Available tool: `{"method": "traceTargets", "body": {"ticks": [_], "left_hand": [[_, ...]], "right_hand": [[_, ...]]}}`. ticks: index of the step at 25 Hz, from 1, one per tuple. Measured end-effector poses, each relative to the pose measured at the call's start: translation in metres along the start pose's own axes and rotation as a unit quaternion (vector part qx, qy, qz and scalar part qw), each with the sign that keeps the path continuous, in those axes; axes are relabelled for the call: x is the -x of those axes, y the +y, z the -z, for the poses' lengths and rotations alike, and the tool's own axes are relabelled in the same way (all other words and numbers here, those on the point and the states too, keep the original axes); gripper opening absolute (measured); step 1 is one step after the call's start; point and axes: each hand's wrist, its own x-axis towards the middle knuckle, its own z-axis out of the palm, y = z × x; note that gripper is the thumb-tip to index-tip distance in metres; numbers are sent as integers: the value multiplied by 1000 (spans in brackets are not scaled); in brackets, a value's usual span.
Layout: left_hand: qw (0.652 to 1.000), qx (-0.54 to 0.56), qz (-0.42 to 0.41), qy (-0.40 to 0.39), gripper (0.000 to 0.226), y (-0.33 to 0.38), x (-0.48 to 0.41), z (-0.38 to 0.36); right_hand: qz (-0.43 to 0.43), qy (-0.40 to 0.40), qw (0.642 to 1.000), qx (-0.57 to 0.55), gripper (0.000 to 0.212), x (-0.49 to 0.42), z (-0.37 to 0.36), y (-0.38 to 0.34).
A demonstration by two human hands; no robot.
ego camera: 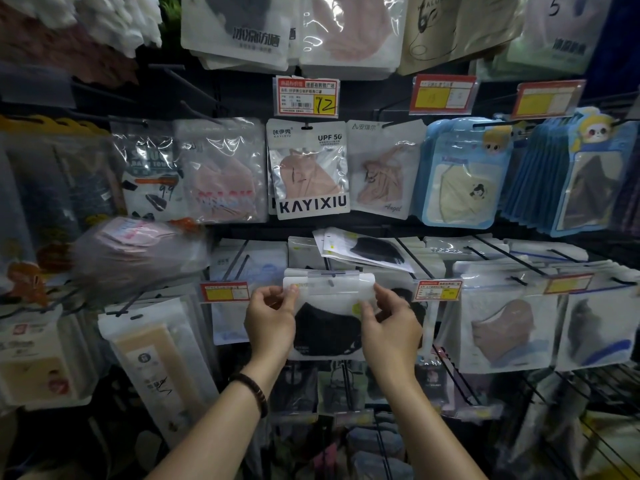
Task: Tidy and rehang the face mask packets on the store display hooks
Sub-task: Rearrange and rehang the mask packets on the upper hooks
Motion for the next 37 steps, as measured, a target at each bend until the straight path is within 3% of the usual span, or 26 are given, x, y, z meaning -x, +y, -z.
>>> {"method": "traceTargets", "body": {"ticks": [2,4,7,9,11,16,20,24,27,30,33,37], "left_hand": [[996,-86,-30,-13,29,-6,5,4],[975,-195,-46,-90,26,-3,15,11],[882,-365,-45,-294,14,32,33,28],[831,-379,-37,-405,12,77,38,43],[824,-322,-16,-466,19,124,31,53],[879,-312,-65,-354,35,190,-32,17],[848,-382,-11,-367,41,185,-70,-34],[843,-407,18,-350,47,161,-86,-60],[844,-405,27,-350,42,151,-89,-69],[844,-395,33,-362,30,149,-89,-71],[863,-361,14,-352,36,146,-89,-72],[899,-280,10,-336,21,145,-82,-75]], "right_hand": [[43,-13,998,36,43,8,2,-3],[97,-5,994,55,39,13,6,-8],[169,19,982,85,33,8,19,-21],[209,26,971,114,29,-6,34,-36],[238,5,959,155,24,-26,50,-56],[240,-83,909,330,31,-85,68,-85],[212,-158,870,416,33,-119,75,-92],[176,-250,798,520,52,-125,75,-97],[150,-276,805,504,60,-125,68,-101],[138,-293,795,513,52,-128,62,-96],[132,-300,795,510,41,-130,61,-91],[119,-300,818,476,32,-131,63,-88]]}}
